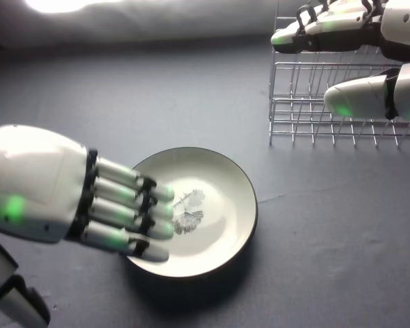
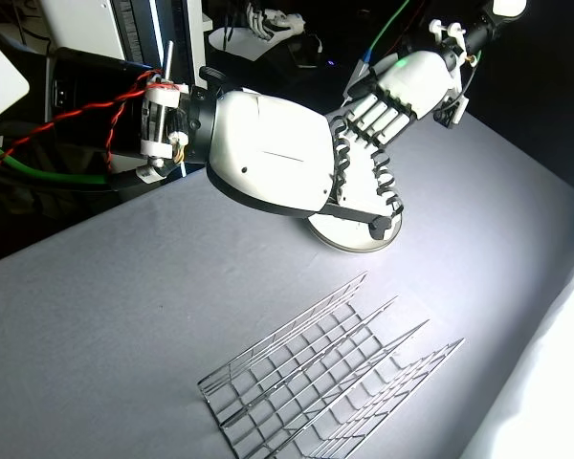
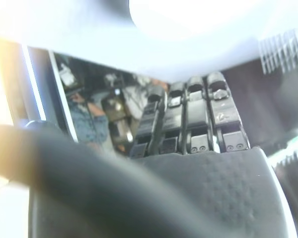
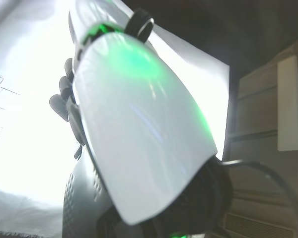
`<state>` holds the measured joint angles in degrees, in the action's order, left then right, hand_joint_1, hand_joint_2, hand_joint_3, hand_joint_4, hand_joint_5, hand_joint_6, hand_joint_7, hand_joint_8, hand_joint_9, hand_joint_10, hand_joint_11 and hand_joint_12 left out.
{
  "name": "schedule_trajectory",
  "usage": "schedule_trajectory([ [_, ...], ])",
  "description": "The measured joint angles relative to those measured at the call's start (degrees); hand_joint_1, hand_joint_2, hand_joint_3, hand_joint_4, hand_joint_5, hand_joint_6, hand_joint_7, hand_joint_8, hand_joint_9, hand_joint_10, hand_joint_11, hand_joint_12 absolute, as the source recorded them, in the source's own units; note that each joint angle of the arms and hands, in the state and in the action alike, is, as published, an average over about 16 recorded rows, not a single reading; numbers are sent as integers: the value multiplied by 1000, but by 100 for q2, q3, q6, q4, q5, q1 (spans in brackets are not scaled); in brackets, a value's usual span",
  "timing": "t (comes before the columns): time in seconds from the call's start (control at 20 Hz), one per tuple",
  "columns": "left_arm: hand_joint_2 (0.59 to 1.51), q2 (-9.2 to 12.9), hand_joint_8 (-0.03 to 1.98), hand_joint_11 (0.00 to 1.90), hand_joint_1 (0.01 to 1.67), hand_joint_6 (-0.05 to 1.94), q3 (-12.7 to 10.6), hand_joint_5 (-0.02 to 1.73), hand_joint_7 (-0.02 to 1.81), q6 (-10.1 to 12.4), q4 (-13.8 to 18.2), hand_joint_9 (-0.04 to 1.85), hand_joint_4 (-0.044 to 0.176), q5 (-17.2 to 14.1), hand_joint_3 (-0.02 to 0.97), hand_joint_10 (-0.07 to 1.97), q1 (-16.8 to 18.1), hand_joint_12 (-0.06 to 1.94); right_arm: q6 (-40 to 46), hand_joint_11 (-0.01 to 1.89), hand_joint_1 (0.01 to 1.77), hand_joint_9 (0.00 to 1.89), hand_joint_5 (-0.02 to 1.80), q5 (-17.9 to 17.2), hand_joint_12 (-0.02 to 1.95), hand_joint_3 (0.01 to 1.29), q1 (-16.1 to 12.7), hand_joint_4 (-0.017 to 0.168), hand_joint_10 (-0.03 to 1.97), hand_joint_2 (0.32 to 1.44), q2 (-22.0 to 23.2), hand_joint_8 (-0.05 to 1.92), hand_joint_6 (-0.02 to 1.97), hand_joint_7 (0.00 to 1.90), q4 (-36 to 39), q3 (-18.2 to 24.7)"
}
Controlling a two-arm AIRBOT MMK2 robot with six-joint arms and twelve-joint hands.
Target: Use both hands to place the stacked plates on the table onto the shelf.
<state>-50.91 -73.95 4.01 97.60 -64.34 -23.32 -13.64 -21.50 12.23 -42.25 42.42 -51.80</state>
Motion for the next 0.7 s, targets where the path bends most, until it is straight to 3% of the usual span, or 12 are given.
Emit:
schedule_trajectory([
  [0.7,1124,-530,4,15,17,16,-519,31,17,60,331,21,6,617,20,5,-181,10,-43,12,17,240,244,-173,874,14,40,-2,24,1417,19,5,11,259,62,-2],
])
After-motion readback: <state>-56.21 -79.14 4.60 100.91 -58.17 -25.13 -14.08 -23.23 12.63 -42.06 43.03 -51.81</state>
